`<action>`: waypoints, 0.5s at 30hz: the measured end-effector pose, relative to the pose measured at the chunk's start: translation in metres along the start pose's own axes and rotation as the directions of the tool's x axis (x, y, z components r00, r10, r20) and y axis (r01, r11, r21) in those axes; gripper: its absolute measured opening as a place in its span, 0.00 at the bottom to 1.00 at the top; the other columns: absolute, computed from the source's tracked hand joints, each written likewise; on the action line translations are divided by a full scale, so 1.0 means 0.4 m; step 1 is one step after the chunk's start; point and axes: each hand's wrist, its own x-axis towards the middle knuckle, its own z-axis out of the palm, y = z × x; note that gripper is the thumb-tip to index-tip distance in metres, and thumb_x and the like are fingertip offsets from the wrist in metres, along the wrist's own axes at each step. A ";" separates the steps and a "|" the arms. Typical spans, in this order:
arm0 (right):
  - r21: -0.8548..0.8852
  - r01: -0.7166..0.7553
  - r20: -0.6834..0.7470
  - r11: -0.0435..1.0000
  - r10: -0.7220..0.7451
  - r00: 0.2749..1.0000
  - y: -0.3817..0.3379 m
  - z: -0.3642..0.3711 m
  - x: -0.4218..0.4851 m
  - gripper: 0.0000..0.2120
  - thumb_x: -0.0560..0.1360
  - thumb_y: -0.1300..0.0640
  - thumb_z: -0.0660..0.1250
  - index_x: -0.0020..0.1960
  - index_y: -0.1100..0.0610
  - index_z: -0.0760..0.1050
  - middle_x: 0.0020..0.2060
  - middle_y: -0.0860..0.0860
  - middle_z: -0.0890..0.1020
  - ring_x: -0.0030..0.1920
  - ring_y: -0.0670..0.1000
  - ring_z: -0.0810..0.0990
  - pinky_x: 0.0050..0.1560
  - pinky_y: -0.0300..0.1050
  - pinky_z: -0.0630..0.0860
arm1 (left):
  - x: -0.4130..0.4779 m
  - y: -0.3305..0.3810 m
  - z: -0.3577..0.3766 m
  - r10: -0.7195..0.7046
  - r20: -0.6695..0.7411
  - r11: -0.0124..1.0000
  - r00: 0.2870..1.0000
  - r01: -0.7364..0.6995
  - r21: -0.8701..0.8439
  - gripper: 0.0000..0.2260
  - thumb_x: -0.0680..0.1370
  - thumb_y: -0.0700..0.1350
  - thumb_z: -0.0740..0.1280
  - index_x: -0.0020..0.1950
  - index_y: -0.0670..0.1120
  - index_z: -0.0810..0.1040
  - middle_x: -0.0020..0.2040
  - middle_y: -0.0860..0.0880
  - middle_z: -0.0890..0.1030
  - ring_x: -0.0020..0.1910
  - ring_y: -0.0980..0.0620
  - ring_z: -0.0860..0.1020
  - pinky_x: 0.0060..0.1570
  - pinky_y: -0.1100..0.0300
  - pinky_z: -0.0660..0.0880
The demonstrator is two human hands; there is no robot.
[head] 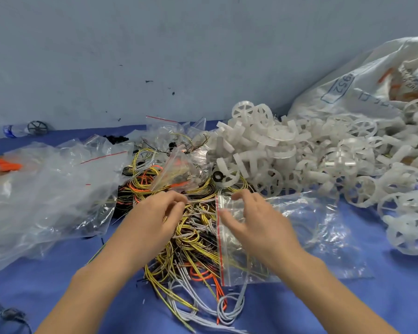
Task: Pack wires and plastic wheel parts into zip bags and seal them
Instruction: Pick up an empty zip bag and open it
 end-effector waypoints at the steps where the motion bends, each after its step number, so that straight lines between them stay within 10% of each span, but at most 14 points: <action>1: -0.019 -0.012 0.039 1.000 0.013 0.999 -0.008 0.011 -0.003 0.28 0.76 0.29 0.53 0.68 0.45 0.63 0.62 0.45 0.73 0.50 0.47 0.79 0.44 0.47 0.73 | -0.003 -0.007 0.002 0.023 0.043 1.000 0.999 -0.023 0.008 0.07 0.80 0.52 0.61 0.54 0.59 0.77 0.43 0.63 0.78 0.45 0.66 0.75 0.41 0.71 0.69; 15: 0.085 -0.065 0.230 0.994 0.044 0.972 0.001 0.035 -0.028 0.13 0.79 0.43 0.61 0.61 0.46 0.71 0.51 0.43 0.78 0.52 0.48 0.78 0.53 0.48 0.76 | -0.048 -0.064 -0.004 0.044 0.379 0.977 0.924 -0.119 0.177 0.12 0.74 0.68 0.60 0.53 0.66 0.70 0.52 0.65 0.65 0.48 0.65 0.70 0.48 0.61 0.74</action>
